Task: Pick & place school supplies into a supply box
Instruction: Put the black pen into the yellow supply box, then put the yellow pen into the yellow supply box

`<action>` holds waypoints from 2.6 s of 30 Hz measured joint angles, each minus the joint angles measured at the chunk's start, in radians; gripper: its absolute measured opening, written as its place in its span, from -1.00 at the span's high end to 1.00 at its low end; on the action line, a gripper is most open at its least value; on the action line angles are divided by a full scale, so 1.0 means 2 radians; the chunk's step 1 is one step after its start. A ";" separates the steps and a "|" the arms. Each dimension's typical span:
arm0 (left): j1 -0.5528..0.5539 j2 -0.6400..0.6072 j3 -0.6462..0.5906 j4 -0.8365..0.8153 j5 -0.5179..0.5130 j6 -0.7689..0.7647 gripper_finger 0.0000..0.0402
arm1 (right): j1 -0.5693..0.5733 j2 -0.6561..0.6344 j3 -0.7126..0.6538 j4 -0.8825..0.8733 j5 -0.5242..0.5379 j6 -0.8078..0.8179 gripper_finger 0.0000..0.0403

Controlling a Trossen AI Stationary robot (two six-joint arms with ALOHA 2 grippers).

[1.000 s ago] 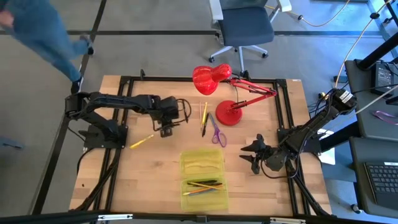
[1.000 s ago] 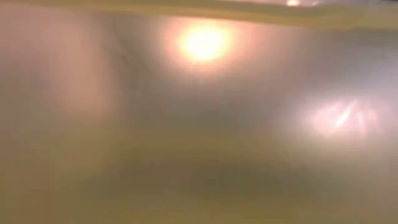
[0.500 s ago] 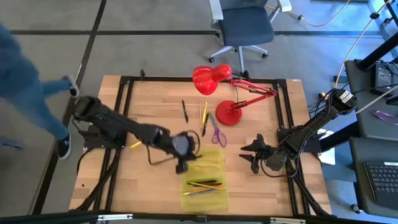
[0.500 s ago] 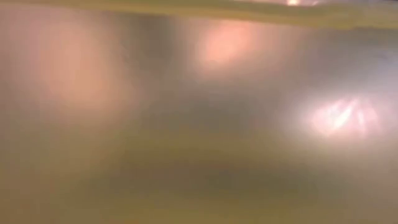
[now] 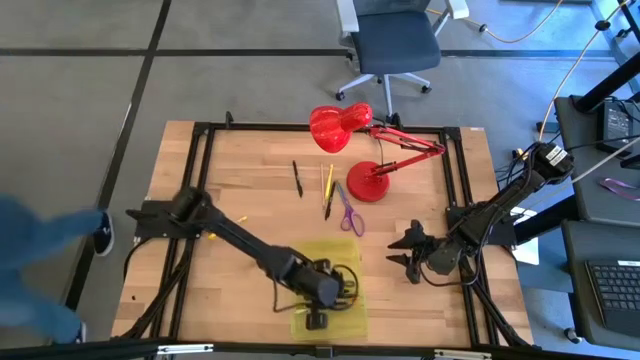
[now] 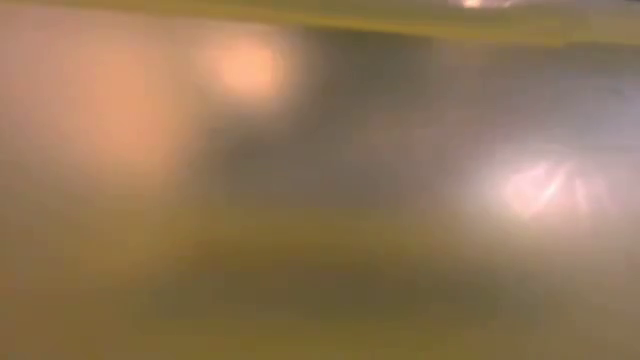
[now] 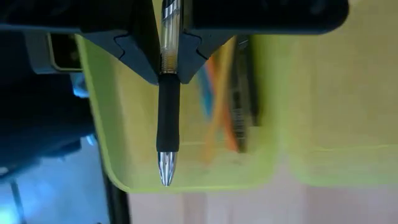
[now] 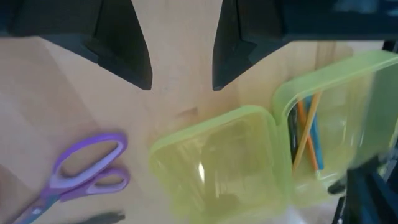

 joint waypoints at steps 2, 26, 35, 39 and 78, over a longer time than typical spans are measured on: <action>-0.003 0.029 0.027 -0.009 0.012 -0.009 0.89 | 0.000 0.000 0.000 0.000 -0.007 -0.001 0.15; -0.010 0.078 0.074 -0.043 0.010 -0.090 0.74 | 0.000 0.000 0.000 -0.004 -0.009 -0.029 0.15; -0.012 0.078 0.074 -0.043 -0.037 -0.086 0.58 | 0.000 0.000 0.000 -0.004 -0.009 -0.029 0.15; -0.014 0.077 0.074 -0.043 -0.049 -0.084 0.45 | 0.000 0.000 0.000 -0.004 -0.022 -0.027 0.15; -0.026 -0.016 0.073 -0.216 -0.221 -0.120 0.19 | 0.000 -0.001 0.000 -0.010 -0.031 0.001 0.15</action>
